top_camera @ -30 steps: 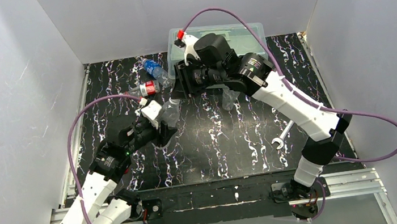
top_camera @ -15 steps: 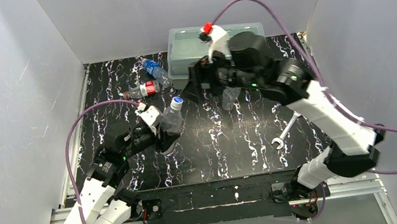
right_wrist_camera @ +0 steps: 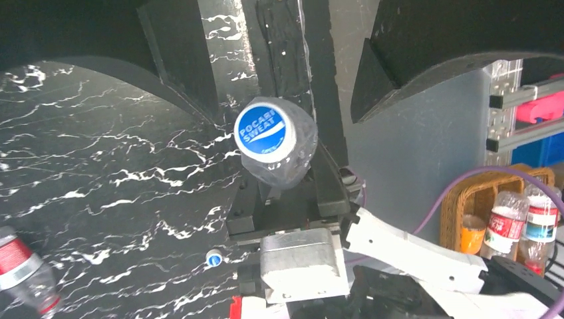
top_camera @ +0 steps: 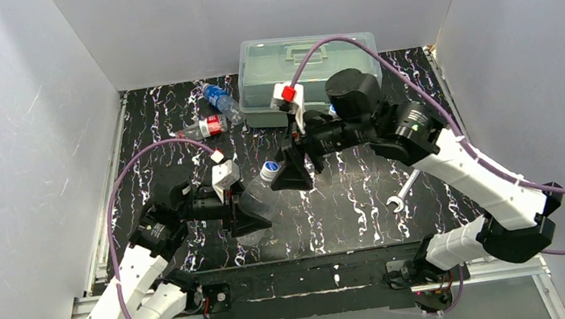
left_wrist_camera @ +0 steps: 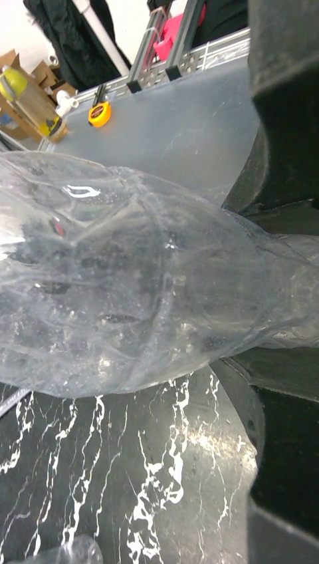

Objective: Screw on the bottle caps
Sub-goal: Screw the bottle cap onto the plastic bottle.

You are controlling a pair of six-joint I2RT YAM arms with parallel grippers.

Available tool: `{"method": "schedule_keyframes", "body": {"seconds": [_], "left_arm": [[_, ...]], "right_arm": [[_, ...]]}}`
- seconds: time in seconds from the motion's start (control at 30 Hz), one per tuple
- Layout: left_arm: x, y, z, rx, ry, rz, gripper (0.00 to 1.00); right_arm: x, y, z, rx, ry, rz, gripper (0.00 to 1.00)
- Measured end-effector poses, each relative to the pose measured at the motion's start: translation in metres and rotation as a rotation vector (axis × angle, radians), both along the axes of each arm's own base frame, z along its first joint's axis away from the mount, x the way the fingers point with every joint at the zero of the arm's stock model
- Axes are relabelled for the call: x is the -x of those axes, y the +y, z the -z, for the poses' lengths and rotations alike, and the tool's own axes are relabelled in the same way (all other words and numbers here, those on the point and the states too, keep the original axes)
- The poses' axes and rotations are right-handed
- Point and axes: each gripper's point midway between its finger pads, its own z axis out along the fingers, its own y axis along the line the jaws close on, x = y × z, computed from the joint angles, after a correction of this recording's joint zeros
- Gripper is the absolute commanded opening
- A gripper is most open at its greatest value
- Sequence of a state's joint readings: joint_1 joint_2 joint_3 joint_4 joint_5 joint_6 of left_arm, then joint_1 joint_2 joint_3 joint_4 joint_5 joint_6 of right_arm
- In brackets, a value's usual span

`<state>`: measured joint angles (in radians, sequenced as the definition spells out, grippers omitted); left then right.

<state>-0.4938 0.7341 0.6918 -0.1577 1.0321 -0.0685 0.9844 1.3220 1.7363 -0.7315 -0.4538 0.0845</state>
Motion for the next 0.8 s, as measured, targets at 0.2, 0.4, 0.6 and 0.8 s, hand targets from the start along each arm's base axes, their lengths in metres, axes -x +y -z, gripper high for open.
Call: {"method": "schedule_keyframes", "body": {"seconds": [0.2,0.4,0.6,0.8], "left_arm": [[0.009,0.000,0.000,0.005,0.029,0.052,0.00],[0.012,0.000,0.002,0.002,0.041,0.063,0.00],[0.012,0.001,0.001,0.004,0.034,0.065,0.00],[0.013,0.001,0.002,0.001,0.031,0.064,0.00]], "right_arm": [[0.002,0.009,0.017,0.031,0.028,-0.049,0.74],[0.002,0.013,0.010,0.001,0.013,-0.067,0.65],[0.002,0.017,0.010,-0.007,0.013,-0.077,0.51],[-0.002,0.022,0.017,0.010,0.031,-0.073,0.27]]}}
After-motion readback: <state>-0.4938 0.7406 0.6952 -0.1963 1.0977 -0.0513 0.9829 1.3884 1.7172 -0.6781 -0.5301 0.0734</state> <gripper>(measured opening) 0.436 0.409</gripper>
